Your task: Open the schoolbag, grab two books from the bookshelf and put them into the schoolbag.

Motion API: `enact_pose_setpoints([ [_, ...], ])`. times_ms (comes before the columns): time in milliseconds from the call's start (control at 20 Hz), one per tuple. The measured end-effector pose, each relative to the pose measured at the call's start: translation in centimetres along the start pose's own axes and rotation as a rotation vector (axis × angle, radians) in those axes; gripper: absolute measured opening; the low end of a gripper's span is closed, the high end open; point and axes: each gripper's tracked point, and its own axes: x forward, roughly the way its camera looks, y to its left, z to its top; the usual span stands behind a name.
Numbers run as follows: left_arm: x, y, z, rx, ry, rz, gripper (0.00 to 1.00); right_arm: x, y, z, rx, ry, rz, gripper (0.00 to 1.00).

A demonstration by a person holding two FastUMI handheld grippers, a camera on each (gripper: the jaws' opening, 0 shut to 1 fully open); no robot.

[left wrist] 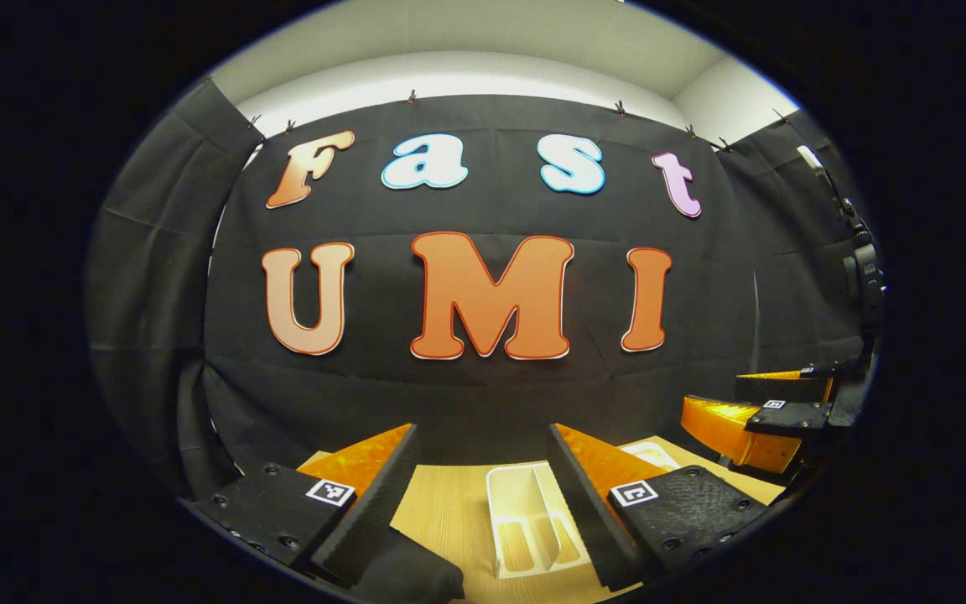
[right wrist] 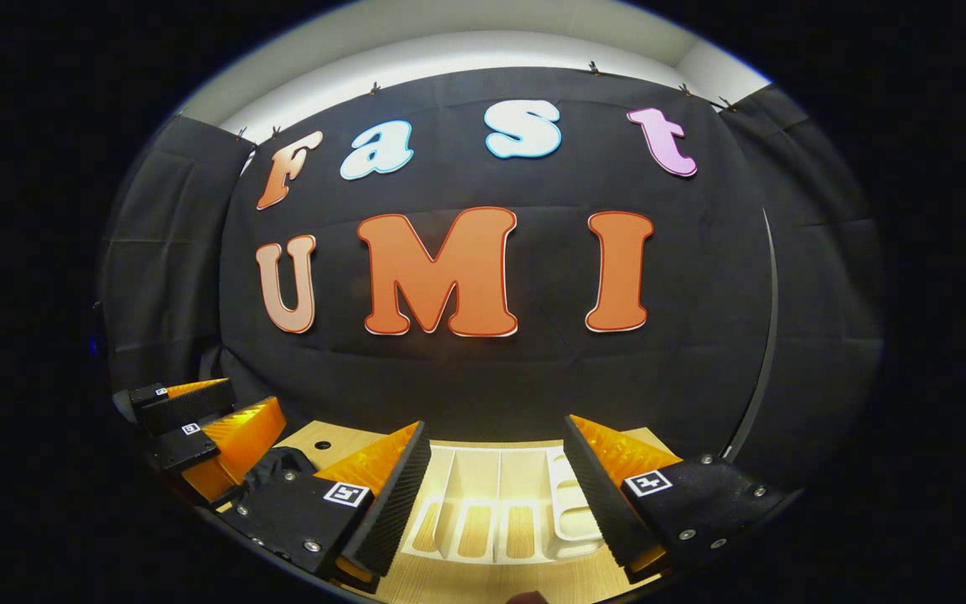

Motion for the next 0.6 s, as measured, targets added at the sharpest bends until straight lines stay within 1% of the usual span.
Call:
enact_pose_setpoints([
  [250,0.0,0.2,-0.2,0.002,0.000,-0.008,0.94,0.0,0.7,-0.1,-0.021,0.003,0.004,0.95],
  [400,0.2,-0.2,-0.8,-0.009,0.009,-0.019,0.95,0.2,0.6,-0.2,-0.031,0.008,-0.008,0.94],
  [600,0.4,-0.7,-1.2,0.001,0.015,-0.034,0.95,0.0,0.2,-0.6,-0.031,0.013,-0.021,0.95],
])
